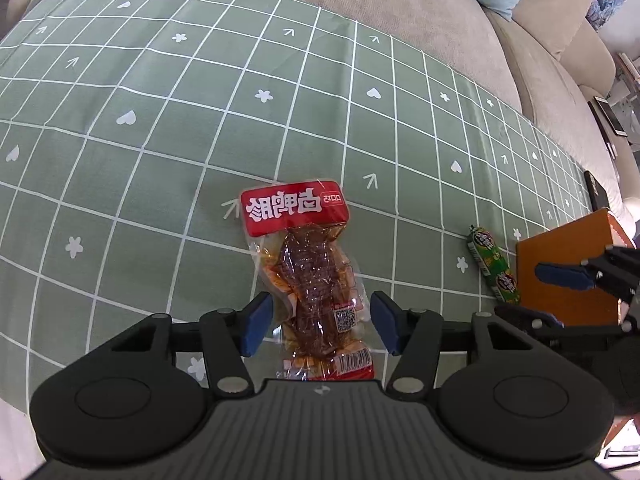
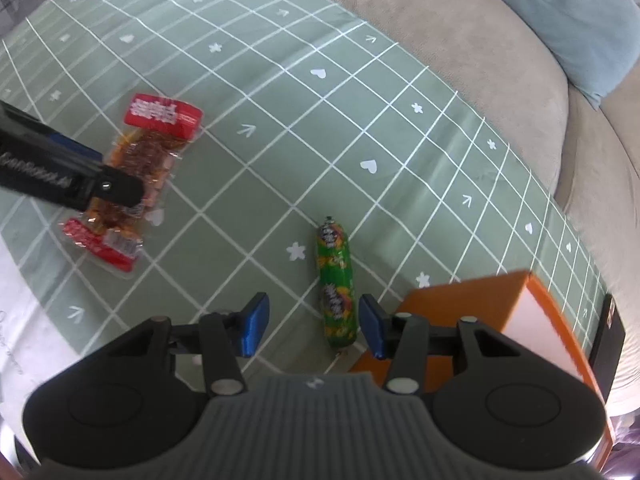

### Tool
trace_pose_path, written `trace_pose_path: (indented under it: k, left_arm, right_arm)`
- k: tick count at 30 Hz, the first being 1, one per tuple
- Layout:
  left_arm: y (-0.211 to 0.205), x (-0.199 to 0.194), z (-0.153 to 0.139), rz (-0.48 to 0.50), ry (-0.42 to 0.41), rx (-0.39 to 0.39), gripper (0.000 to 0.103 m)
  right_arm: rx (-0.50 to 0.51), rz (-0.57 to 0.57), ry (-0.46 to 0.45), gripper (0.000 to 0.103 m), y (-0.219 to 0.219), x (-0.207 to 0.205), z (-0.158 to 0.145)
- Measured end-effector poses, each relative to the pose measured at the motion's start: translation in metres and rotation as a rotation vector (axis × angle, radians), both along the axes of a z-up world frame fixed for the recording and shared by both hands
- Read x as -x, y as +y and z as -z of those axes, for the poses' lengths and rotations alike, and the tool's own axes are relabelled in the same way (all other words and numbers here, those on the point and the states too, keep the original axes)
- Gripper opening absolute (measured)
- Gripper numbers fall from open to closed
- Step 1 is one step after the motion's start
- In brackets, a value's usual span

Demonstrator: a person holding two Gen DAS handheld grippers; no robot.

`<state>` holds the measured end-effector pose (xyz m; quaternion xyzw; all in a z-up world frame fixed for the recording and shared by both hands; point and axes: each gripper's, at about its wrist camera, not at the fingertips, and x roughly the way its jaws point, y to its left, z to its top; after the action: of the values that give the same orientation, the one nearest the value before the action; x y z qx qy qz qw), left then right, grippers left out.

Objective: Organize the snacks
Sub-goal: 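Withdraw both tools from the box toward the two remaining snacks, then grasp the red-labelled meat snack with the left tool while the right tool grasps the green stick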

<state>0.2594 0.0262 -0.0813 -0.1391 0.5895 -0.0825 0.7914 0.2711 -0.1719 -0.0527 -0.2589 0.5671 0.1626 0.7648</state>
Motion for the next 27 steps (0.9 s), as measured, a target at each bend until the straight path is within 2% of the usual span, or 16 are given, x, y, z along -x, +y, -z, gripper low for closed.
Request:
trace_pose_path:
  k: [3,8,10,12,15,20,22,27]
  left_arm:
    - [-0.006,-0.001,0.004,0.009,0.01,-0.014,0.058]
    - [-0.013,-0.001,0.005,0.023,-0.015,-0.042,0.056]
    - [-0.015,-0.002,0.005,0.02,-0.023,-0.055,0.053]
    - [-0.016,-0.003,0.004,0.019,-0.03,-0.061,0.047]
    - [-0.017,-0.004,0.005,0.006,-0.044,-0.055,0.033]
    - [-0.014,-0.001,0.005,-0.01,-0.058,-0.039,0.031]
    - [-0.013,0.002,0.005,-0.008,-0.066,-0.042,0.031]
    - [-0.001,0.015,0.003,0.004,-0.029,-0.031,0.029]
  right_arm:
    - [0.028,0.003,0.03,0.047,-0.001,-0.015,0.008]
    - [0.021,0.036,0.077,0.047,-0.004,-0.032,0.018]
    - [0.01,0.055,0.095,0.043,-0.005,-0.037,0.022]
    - [-0.003,0.074,0.116,0.035,-0.007,-0.04,0.025]
    - [-0.011,0.099,0.13,0.034,-0.011,-0.044,0.032]
    - [-0.036,0.13,0.131,0.03,-0.01,-0.042,0.035]
    - [-0.05,0.146,0.132,0.02,-0.01,-0.04,0.035]
    - [-0.154,0.221,0.156,0.02,-0.008,-0.025,0.032]
